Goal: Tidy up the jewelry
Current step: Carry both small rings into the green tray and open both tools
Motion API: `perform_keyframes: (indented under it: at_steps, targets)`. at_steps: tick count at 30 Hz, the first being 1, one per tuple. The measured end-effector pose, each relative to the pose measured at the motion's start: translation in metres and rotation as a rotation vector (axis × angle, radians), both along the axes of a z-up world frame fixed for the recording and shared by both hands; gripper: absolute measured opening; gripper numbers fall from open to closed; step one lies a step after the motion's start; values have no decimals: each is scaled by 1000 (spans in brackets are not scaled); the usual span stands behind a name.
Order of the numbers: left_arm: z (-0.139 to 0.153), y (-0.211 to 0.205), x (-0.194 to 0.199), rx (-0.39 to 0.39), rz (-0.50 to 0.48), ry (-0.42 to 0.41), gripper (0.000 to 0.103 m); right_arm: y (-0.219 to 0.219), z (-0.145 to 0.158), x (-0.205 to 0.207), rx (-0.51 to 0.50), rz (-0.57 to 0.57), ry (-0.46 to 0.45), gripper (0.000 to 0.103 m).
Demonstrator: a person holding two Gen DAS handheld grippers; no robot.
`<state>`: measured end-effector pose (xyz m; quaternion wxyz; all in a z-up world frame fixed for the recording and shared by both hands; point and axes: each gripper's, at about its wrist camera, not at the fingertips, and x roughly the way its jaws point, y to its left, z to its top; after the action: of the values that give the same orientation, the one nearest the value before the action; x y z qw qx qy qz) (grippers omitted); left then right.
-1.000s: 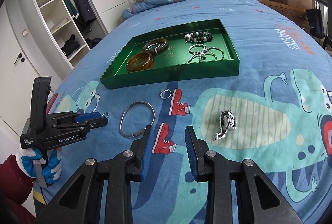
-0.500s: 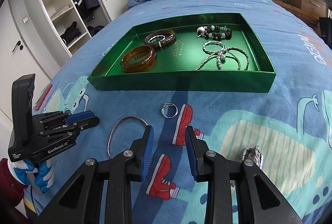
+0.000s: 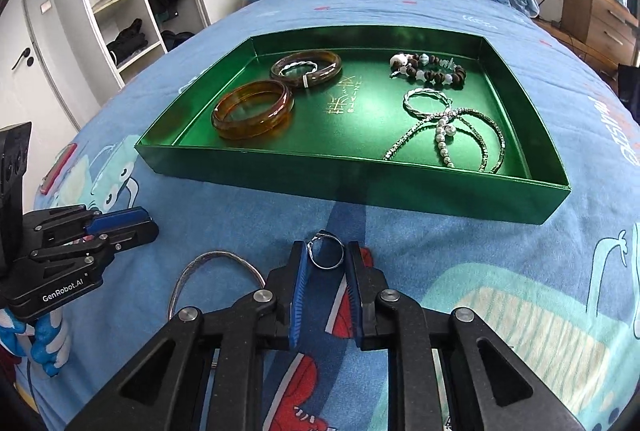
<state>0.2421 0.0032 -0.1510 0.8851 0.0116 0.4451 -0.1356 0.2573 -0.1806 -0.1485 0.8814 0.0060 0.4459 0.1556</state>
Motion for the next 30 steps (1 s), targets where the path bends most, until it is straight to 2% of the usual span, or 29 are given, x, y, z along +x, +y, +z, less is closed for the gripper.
perform_keyframes:
  at_steps: [7, 12, 15, 18, 21, 25, 30]
  targets:
    - [12, 4, -12, -20, 18, -7, 19, -8, 19, -13, 55, -13, -27, 19]
    - [43, 4, -28, -76, 0, -53, 19, -12, 49, -26, 78, -6, -93, 19]
    - [65, 0, -22, -103, -17, -88, 19, -13, 68, -24, 84, -3, -132, 19]
    - [84, -9, 0, -118, -37, -113, 19, -14, 82, -10, 89, -6, -163, 19]
    - [90, -24, 35, -99, -62, -108, 19, -14, 88, 11, 75, -10, -181, 19]
    - [78, -46, 84, -74, -88, -38, 19, -16, 83, 48, 65, -21, -162, 19]
    - [49, -61, 123, -37, -69, 44, 19, -16, 63, 88, 22, -22, -99, 19]
